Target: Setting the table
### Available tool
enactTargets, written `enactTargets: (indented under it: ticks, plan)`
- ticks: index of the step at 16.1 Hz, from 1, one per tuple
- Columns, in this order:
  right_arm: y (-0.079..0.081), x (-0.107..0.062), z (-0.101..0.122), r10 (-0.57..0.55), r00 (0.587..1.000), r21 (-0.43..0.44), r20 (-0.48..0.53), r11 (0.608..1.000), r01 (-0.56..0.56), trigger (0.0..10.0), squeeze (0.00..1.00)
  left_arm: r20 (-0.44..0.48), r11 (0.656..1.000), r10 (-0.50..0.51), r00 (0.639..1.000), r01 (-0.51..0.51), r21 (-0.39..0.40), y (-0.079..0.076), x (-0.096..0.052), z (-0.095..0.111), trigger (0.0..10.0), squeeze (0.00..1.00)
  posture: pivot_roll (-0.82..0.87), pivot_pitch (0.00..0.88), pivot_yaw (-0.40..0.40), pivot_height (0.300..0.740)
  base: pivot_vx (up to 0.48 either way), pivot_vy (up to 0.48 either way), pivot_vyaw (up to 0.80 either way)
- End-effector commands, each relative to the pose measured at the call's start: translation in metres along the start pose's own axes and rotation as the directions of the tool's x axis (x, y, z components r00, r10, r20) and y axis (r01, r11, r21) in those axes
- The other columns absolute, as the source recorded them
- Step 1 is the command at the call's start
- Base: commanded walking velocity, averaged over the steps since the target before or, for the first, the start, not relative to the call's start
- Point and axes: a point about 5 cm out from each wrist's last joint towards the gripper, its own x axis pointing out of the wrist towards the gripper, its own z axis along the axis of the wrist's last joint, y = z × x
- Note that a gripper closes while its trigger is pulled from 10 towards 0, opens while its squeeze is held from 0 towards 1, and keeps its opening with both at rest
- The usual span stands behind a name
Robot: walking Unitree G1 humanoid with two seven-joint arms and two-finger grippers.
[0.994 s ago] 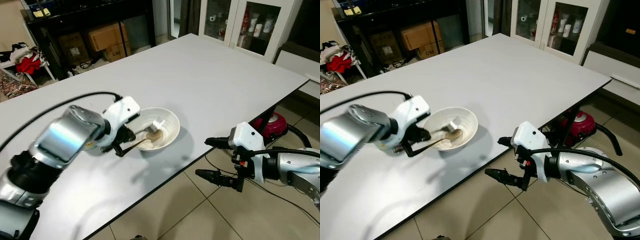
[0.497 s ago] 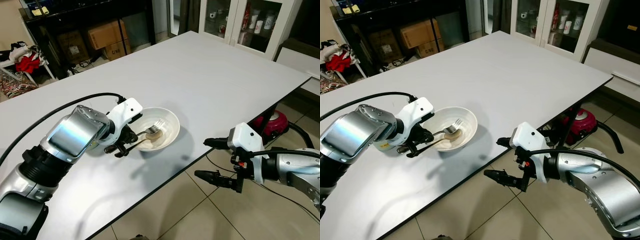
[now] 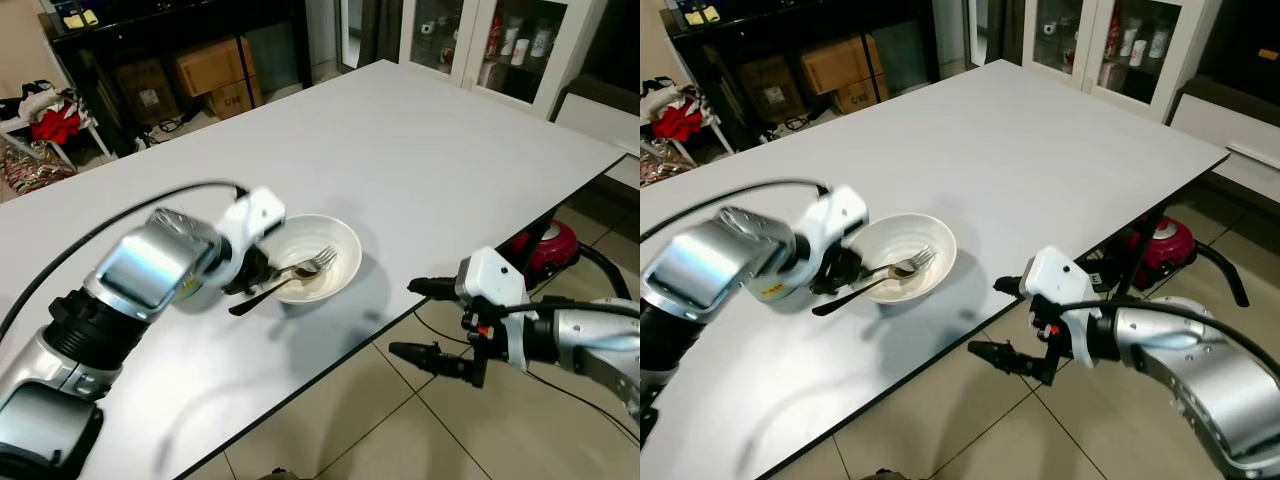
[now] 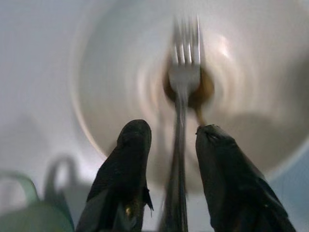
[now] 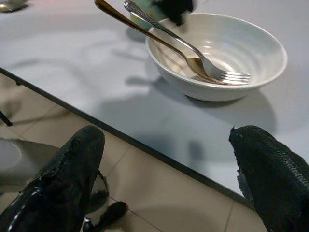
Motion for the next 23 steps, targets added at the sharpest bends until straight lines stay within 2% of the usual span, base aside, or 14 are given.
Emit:
enactTargets:
  ticks: [1, 2, 3, 4, 5, 6, 7, 8, 9, 10, 11, 14, 18, 23]
  plan:
    - [0.000, -0.004, 0.007, -0.034, 0.998, 0.016, 0.059, 0.999, 0.033, 10.0, 0.00, 0.140, 0.999, 0.043, 0.989, -0.041, -0.020, 0.007, -0.013, 0.011, 10.0, 0.71, -0.11, 0.000, 0.137, 0.740, 0.000, 0.000, 0.00]
    - [-0.001, -0.006, 0.011, -0.086, 0.988, 0.062, 0.128, 0.995, 0.079, 10.0, 0.00, 0.256, 0.995, 0.088, 0.963, -0.074, -0.061, 0.009, -0.021, 0.017, 10.0, 0.48, -0.11, 0.000, 0.139, 0.740, 0.000, 0.000, 0.00]
    - [-0.003, -0.008, 0.013, -0.146, 0.972, 0.104, 0.182, 0.986, 0.129, 10.0, 0.00, 0.349, 0.986, 0.159, 0.924, -0.131, -0.102, 0.013, -0.029, 0.019, 10.0, 0.34, -0.12, 0.000, 0.141, 0.740, 0.000, 0.000, 0.00]
    - [-0.004, -0.007, 0.015, -0.195, 0.956, 0.129, 0.218, 0.977, 0.170, 10.0, 0.00, 0.441, 0.977, 0.213, 0.872, -0.185, -0.107, 0.011, -0.037, 0.020, 10.0, 0.00, -0.12, 0.000, 0.140, 0.740, 0.000, 0.000, 0.00]
    - [-0.003, -0.001, 0.018, -0.285, 0.921, 0.152, 0.264, 0.956, 0.253, 10.0, 0.00, 0.568, 0.968, 0.250, 0.784, -0.201, -0.150, -0.001, -0.049, 0.020, 10.0, 0.00, -0.12, 0.000, 0.139, 0.740, 0.000, 0.000, 0.00]
    - [0.001, 0.006, 0.022, -0.327, 0.895, 0.151, 0.304, 0.944, 0.294, 10.0, 0.00, 0.613, 0.961, 0.270, 0.743, -0.164, -0.224, -0.014, -0.056, 0.013, 10.0, 0.00, -0.12, 0.000, 0.136, 0.740, 0.000, 0.000, 0.00]
    - [0.003, 0.013, 0.024, -0.392, 0.860, 0.178, 0.327, 0.919, 0.351, 10.0, 0.00, 0.592, 0.951, 0.272, 0.759, -0.119, -0.285, -0.031, -0.056, -0.001, 10.0, 0.00, -0.11, 0.000, 0.129, 0.740, 0.000, 0.000, 0.62]
    - [0.003, 0.017, 0.025, -0.434, 0.835, 0.205, 0.338, 0.900, 0.385, 10.0, 0.00, 0.579, 0.938, 0.301, 0.758, -0.123, -0.325, -0.042, -0.057, -0.010, 10.0, 0.00, -0.11, 0.000, 0.128, 0.740, 0.000, 0.000, 0.80]
    - [0.003, 0.018, 0.026, -0.448, 0.826, 0.217, 0.342, 0.893, 0.394, 10.0, 0.00, 0.578, 0.927, 0.327, 0.748, -0.133, -0.352, -0.047, -0.058, -0.014, 10.0, 0.00, -0.11, 0.000, 0.124, 0.740, 0.000, 0.000, 0.80]
    - [0.003, 0.021, 0.025, -0.476, 0.810, 0.222, 0.342, 0.878, 0.423, 10.0, 0.00, 0.572, 0.901, 0.391, 0.721, -0.173, -0.397, -0.056, -0.060, -0.023, 10.0, 0.00, -0.11, 0.000, 0.120, 0.740, 0.000, 0.000, 0.80]
    - [0.004, 0.023, 0.023, -0.497, 0.799, 0.237, 0.339, 0.867, 0.439, 10.0, 0.00, 0.557, 0.853, 0.502, 0.662, -0.274, -0.443, -0.060, -0.064, -0.034, 10.0, 0.00, -0.10, 0.000, 0.112, 0.740, 0.000, 0.000, 0.80]
    - [0.011, 0.026, 0.021, -0.482, 0.801, 0.255, 0.354, 0.874, 0.413, 10.0, 0.00, 0.531, 0.810, 0.582, 0.617, -0.377, -0.449, -0.068, -0.070, -0.043, 10.0, 0.00, -0.09, 0.000, 0.104, 0.740, 0.000, 0.000, 0.80]
    - [0.017, 0.025, 0.023, -0.467, 0.788, 0.255, 0.400, 0.883, 0.394, 10.0, 0.00, 0.528, 0.791, 0.609, 0.591, -0.413, -0.450, -0.080, -0.068, -0.049, 10.0, 0.00, -0.09, 0.000, 0.110, 0.740, 0.000, 0.000, 0.80]
    - [0.020, 0.022, 0.032, -0.438, 0.779, 0.241, 0.449, 0.899, 0.366, 10.0, 0.00, 0.549, 0.780, 0.625, 0.555, -0.418, -0.466, -0.078, -0.067, -0.044, 10.0, 0.00, -0.10, 0.000, 0.114, 0.740, 0.000, 0.000, 0.80]
